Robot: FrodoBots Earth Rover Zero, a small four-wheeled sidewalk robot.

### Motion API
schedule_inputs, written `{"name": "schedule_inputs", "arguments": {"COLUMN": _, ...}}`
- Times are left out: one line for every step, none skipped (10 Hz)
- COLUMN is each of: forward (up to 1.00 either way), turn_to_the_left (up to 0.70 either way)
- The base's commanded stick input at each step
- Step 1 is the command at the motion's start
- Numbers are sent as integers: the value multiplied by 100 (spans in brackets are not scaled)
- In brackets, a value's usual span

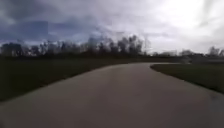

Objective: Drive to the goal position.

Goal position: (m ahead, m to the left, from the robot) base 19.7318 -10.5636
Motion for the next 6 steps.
{"name": "schedule_inputs", "arguments": {"forward": 100, "turn_to_the_left": -1}}
{"name": "schedule_inputs", "arguments": {"forward": 100, "turn_to_the_left": -9}}
{"name": "schedule_inputs", "arguments": {"forward": 100, "turn_to_the_left": -21}}
{"name": "schedule_inputs", "arguments": {"forward": 100, "turn_to_the_left": -27}}
{"name": "schedule_inputs", "arguments": {"forward": 100, "turn_to_the_left": -32}}
{"name": "schedule_inputs", "arguments": {"forward": 100, "turn_to_the_left": -33}}
